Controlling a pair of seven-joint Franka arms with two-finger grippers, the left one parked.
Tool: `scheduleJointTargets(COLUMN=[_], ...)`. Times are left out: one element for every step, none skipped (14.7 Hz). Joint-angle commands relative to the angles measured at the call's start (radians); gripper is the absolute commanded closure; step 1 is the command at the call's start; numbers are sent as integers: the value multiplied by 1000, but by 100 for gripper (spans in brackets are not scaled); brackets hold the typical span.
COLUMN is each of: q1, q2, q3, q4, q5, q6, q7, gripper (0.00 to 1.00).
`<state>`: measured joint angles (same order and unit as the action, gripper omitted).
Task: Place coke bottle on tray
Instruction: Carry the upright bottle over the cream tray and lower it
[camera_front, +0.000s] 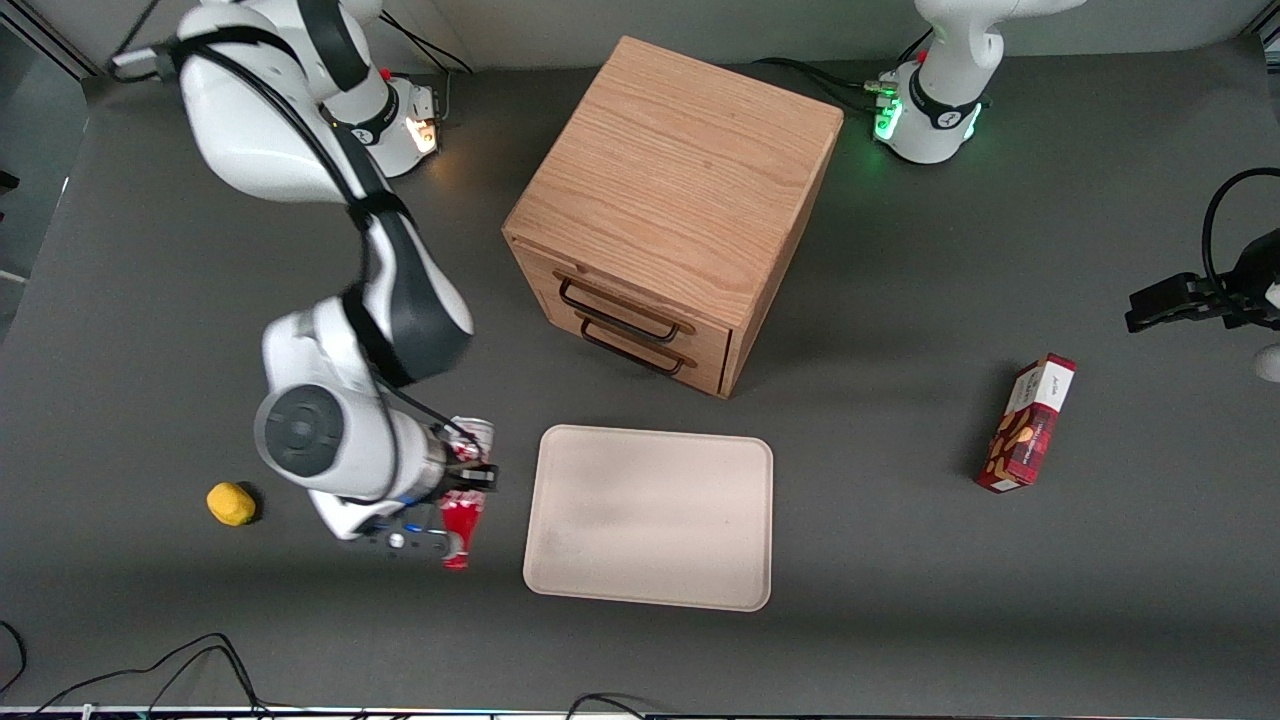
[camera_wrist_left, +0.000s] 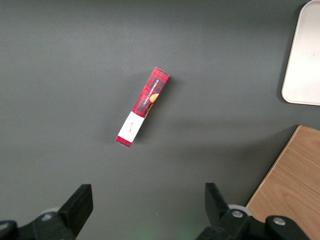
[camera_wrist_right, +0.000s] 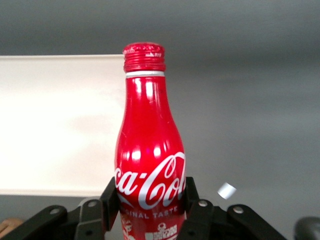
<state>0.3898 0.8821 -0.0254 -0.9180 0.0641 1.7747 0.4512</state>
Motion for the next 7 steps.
scheduleJointTargets(q1=[20,35,37,37,38,53,60], q2=[95,113,127,138,153,173,196], q3=[-10,-11,-10,-10,-8,-10,-11], q4=[79,77,77,77,77,76,76], q5=[25,23,25,25,25,23,23], q6=[73,95,98,101,123,152,176], q7=[-11,-11,-11,-11,-9,4,21], gripper=[100,100,100,100,100,100,100])
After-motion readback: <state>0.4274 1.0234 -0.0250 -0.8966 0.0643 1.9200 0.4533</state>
